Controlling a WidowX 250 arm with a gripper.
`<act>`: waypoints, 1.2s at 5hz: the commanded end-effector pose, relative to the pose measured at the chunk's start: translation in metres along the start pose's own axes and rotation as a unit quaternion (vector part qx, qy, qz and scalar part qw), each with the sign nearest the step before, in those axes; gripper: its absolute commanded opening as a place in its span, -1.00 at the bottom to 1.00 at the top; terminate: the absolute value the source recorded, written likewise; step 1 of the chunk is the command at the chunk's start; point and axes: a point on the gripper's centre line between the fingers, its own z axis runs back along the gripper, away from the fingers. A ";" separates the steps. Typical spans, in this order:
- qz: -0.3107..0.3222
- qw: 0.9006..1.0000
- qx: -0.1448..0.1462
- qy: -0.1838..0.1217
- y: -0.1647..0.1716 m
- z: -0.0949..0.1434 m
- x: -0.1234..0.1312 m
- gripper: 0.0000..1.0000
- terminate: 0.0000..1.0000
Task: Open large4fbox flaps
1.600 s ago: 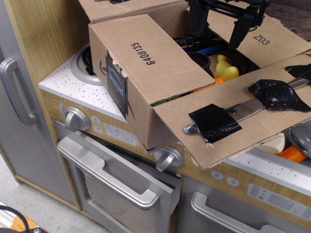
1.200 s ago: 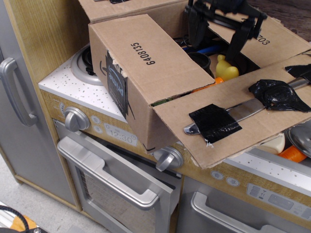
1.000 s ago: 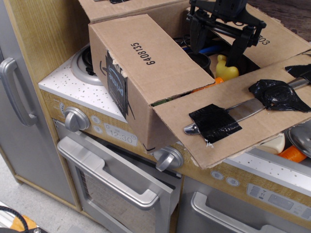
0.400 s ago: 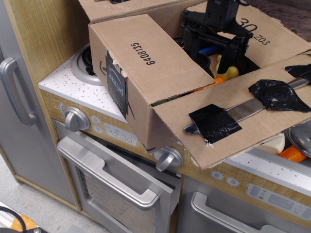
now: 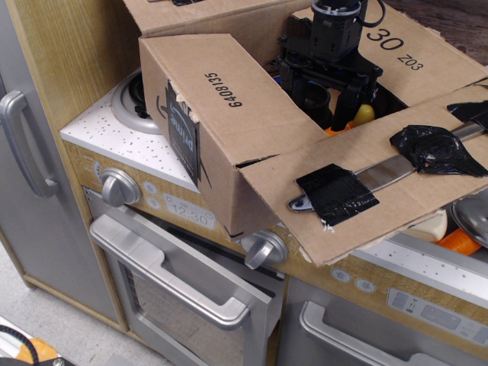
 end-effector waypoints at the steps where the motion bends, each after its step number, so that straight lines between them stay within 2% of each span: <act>1: 0.002 0.998 0.013 0.064 0.009 0.038 -0.011 1.00 -1.00; 2: 0.014 0.994 0.046 0.097 0.004 0.061 -0.018 1.00 -1.00; 3: 0.011 0.992 0.067 0.110 0.014 0.071 -0.029 1.00 -1.00; 5: 0.020 0.985 0.121 0.119 0.039 0.104 -0.057 1.00 -1.00; 6: 0.028 0.982 0.138 0.123 0.055 0.121 -0.074 1.00 -1.00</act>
